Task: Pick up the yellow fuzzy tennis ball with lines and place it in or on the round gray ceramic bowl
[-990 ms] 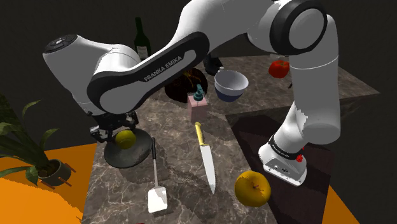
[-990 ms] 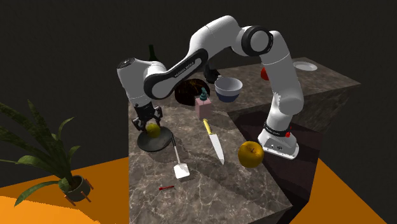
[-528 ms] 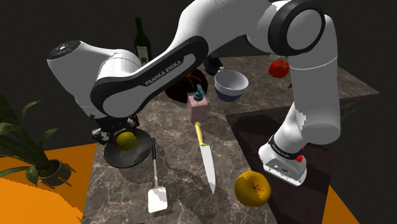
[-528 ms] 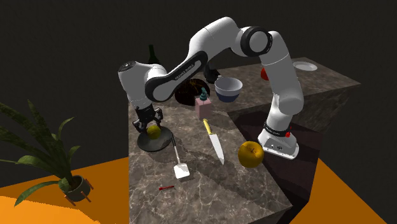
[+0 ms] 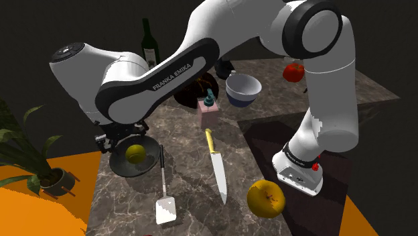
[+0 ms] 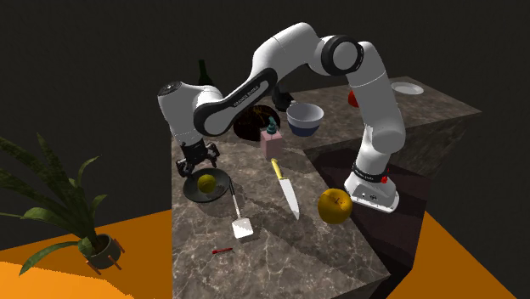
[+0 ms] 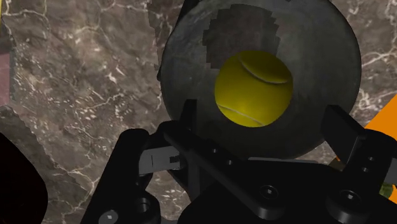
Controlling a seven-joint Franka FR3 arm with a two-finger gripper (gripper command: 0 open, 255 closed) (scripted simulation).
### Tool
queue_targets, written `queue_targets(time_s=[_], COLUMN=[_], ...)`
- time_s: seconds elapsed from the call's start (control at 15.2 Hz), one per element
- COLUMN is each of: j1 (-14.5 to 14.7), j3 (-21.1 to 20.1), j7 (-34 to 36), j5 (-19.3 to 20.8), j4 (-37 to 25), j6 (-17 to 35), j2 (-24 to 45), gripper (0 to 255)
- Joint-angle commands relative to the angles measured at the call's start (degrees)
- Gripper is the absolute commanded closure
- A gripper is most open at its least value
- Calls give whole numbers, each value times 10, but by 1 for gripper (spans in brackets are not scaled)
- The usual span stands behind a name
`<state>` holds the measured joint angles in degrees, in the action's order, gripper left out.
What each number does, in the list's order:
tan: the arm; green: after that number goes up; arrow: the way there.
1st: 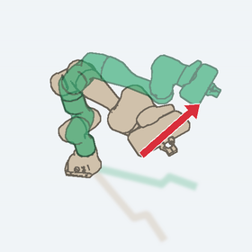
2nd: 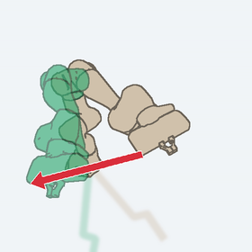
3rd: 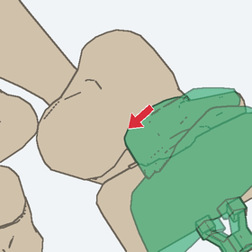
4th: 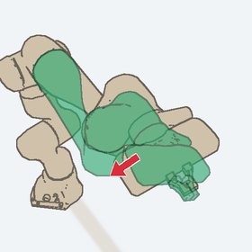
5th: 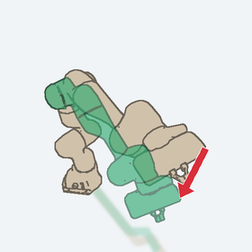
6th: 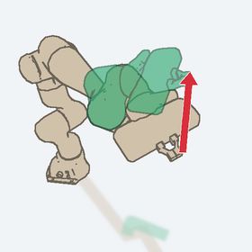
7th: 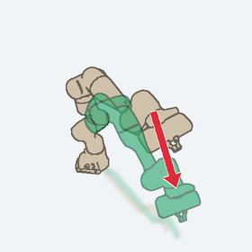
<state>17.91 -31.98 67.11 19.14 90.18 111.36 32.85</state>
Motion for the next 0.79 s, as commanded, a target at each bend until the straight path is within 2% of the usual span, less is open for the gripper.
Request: queue_targets(time_s=[0.0, 0.2, 0.73], j1=[1, 4, 4], j3=[-2, -8, -8], j7=[-3, -10, -10], j5=[-4, -13, -13], j4=[-12, -52, -52], j6=[-16, -64, -64], j2=[-5, -15, -15], gripper=[0, 0, 0])
